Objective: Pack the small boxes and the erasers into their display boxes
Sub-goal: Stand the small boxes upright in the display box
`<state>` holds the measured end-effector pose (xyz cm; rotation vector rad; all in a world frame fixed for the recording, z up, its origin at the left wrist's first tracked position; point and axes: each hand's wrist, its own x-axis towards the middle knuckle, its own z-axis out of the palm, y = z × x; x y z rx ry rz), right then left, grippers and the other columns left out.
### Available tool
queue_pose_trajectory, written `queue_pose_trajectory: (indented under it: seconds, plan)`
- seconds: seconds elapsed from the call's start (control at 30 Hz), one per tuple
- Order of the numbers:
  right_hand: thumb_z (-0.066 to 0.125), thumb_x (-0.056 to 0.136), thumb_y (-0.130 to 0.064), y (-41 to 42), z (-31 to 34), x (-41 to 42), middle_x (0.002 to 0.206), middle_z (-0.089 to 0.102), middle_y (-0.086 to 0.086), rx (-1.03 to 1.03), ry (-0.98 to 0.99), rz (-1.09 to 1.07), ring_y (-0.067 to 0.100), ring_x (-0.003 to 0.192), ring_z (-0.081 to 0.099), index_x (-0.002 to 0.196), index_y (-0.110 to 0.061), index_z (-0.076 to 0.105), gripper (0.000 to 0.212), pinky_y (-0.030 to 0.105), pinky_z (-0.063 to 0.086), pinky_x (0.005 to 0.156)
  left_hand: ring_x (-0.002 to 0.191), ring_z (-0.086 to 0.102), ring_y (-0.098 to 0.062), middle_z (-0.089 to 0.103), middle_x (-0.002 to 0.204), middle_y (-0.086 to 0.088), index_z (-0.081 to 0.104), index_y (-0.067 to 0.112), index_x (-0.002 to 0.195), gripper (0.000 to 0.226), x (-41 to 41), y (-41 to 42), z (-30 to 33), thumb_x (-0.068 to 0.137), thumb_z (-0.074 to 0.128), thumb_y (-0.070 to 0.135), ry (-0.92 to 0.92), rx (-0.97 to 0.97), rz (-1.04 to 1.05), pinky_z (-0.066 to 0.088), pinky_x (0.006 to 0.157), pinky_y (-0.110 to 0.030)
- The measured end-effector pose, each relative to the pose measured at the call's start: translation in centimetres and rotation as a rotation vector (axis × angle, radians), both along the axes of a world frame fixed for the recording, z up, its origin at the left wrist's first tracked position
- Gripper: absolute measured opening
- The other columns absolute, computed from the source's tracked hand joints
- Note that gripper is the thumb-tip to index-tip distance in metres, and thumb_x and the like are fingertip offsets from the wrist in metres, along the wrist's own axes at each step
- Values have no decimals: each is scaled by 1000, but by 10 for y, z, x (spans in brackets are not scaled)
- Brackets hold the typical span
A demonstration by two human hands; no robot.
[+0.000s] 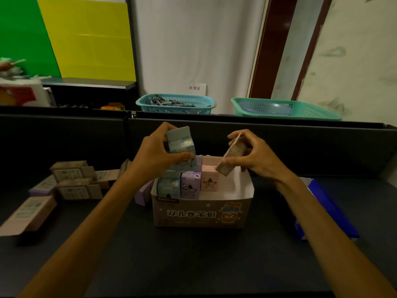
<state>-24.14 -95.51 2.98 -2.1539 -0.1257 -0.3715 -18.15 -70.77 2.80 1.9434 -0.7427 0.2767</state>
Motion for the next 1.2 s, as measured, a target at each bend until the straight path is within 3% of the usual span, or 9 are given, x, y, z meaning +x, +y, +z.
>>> queue_pose_trajectory:
  seconds: [0.23,0.33,0.43,0.5,0.6,0.73,0.9,1.1,1.2]
  plan:
    - [84,64,-9,-9,1,8,119,55,-2,34,22,57,15,108,58,114,-20,51,61,31,57,81,83,60,13,60,93,15,51,19,110,50,21,-7,1,68,79,23,-24,-18,-36,52,64,-11]
    - [85,64,-15,-10,2,9,117,55,-5,-62,21,30,11,105,59,113,-22,51,61,25,57,78,85,61,11,60,94,16,51,21,109,51,29,-11,2,67,80,24,-38,-18,-54,52,65,-11]
    - [86,62,-28,-7,4,11,104,54,-14,-256,17,-45,2,93,57,109,-26,49,60,13,53,63,86,61,8,61,94,15,51,21,109,50,34,-15,3,67,79,26,-54,-2,-76,52,65,-11]
    - [86,59,-39,-5,4,14,99,53,-17,-361,-6,-114,-1,89,54,109,-25,50,63,10,46,65,86,61,9,61,94,14,52,22,108,49,37,-17,4,68,79,26,-60,-3,-95,51,65,-10]
    - [83,62,-42,-4,1,20,99,59,-8,-411,-61,-130,4,88,58,102,-19,53,55,14,47,72,87,63,6,62,94,13,52,23,107,47,41,-19,5,68,79,26,-54,-8,-124,54,67,-14]
    - [80,72,-33,-7,3,24,96,58,-12,-448,-23,-87,0,86,58,101,-24,52,41,14,49,72,87,64,3,63,95,11,53,22,106,47,43,-21,8,67,78,27,-52,-22,-154,55,66,-17]
    - [76,77,-24,-13,9,28,102,60,-12,-458,24,-50,2,93,60,107,-34,51,41,18,52,77,89,64,0,62,96,12,52,23,108,49,43,-24,8,67,77,29,-48,9,-175,56,68,-17]
    - [76,76,-33,-9,6,39,110,61,-6,-571,107,-46,9,98,60,104,-39,52,38,32,54,83,92,64,-3,62,99,10,54,22,109,49,43,-24,4,67,78,26,-45,58,-207,57,72,-23]
    - [76,77,-34,-7,5,43,112,60,-4,-606,141,-58,11,100,58,107,-37,53,38,31,53,83,92,64,-2,63,98,10,54,22,108,48,42,-25,4,66,79,25,-42,53,-213,57,72,-23]
